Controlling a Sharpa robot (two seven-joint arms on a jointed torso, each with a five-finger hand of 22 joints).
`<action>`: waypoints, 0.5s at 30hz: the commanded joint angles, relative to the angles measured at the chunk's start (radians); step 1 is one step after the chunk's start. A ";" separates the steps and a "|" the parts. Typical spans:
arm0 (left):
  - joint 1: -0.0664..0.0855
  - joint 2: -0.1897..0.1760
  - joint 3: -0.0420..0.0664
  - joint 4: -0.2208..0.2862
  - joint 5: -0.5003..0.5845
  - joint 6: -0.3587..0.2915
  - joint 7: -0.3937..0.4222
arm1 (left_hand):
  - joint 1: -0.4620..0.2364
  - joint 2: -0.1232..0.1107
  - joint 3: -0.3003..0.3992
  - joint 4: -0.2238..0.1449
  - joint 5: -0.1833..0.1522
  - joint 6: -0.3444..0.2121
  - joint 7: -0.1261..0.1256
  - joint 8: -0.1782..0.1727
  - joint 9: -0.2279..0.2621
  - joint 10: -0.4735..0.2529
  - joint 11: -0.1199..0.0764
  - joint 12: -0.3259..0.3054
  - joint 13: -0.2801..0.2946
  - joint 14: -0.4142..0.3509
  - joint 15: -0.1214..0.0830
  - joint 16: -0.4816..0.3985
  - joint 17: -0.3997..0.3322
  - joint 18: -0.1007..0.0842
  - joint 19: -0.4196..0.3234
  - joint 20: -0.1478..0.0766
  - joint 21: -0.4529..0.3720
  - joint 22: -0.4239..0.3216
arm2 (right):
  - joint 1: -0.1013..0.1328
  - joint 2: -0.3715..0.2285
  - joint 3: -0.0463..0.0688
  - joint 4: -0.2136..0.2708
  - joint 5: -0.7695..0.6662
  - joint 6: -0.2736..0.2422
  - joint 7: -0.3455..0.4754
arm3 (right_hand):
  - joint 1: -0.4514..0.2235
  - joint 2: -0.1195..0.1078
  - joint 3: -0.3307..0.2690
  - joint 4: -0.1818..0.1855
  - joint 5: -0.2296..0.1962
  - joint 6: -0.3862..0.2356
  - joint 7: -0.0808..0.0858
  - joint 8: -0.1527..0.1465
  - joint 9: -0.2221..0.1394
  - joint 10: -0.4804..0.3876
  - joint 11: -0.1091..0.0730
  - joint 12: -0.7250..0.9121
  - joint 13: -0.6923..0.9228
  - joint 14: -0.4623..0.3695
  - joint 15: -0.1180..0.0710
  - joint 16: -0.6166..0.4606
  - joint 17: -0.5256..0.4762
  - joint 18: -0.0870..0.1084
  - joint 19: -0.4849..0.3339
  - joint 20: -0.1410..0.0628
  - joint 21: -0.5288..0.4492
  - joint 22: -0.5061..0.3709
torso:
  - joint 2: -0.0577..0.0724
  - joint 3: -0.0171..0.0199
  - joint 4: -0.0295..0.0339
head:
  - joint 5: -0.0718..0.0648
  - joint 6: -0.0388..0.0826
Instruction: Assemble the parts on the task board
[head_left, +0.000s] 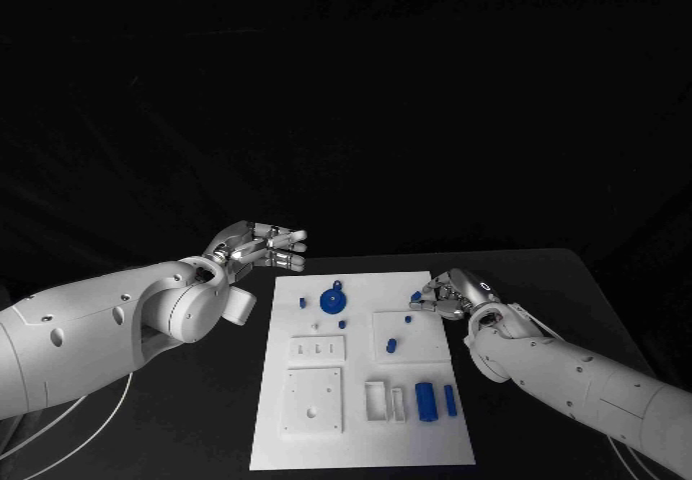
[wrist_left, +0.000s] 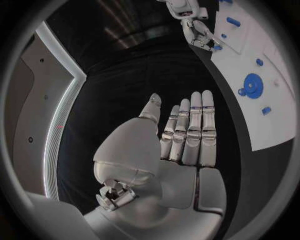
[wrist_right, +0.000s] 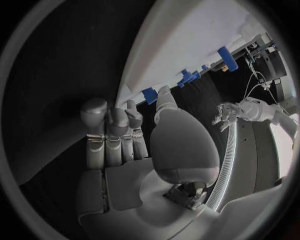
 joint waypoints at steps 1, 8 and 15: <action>-0.001 0.001 0.000 0.001 -0.005 0.019 0.006 | 0.004 -0.003 -0.001 -0.007 -0.003 -0.006 0.002 0.000 0.000 -0.002 0.002 0.002 0.001 0.000 0.002 0.003 -0.001 -0.008 -0.008 0.002 0.002 -0.002 | -0.003 0.001 -0.001 0.005 -0.034 -0.028 -0.046 | 0.004 0.003 0.003 -0.006 0.006 0.017 -0.004 0.001 0.030 0.000 -0.009 -0.004 0.002 0.002 -0.009 -0.005 0.002 -0.007 0.029 -0.008 0.002 0.092 | 0.001 0.0001 0.0003 | -0.001 0.000; -0.002 0.002 0.000 0.000 -0.005 0.021 0.005 | 0.004 -0.003 -0.001 -0.007 -0.003 -0.006 0.002 0.000 0.000 -0.002 0.002 0.002 0.001 0.000 0.002 0.003 -0.001 -0.008 -0.008 0.002 0.002 -0.002 | -0.005 0.008 -0.001 0.009 -0.051 -0.035 -0.061 | 0.004 0.013 0.036 -0.048 0.003 0.047 -0.018 0.002 0.171 0.006 -0.018 -0.005 0.007 0.003 -0.015 -0.005 0.006 -0.012 0.029 -0.015 0.006 0.093 | 0.001 -0.0007 0.0022 | -0.002 -0.001; -0.003 0.004 0.000 -0.001 -0.005 0.023 0.004 | 0.004 -0.003 -0.001 -0.007 -0.003 -0.006 0.002 0.000 0.000 -0.002 0.002 0.002 0.001 0.000 0.002 0.003 -0.001 -0.008 -0.008 0.002 0.002 -0.002 | -0.006 0.019 -0.002 0.007 -0.061 -0.038 -0.070 | 0.000 0.016 0.038 -0.060 0.031 0.046 -0.022 0.001 0.244 0.006 -0.020 -0.006 0.009 0.003 -0.016 -0.005 0.008 -0.013 0.029 -0.016 0.009 0.093 | 0.001 -0.0013 0.0013 | -0.003 -0.002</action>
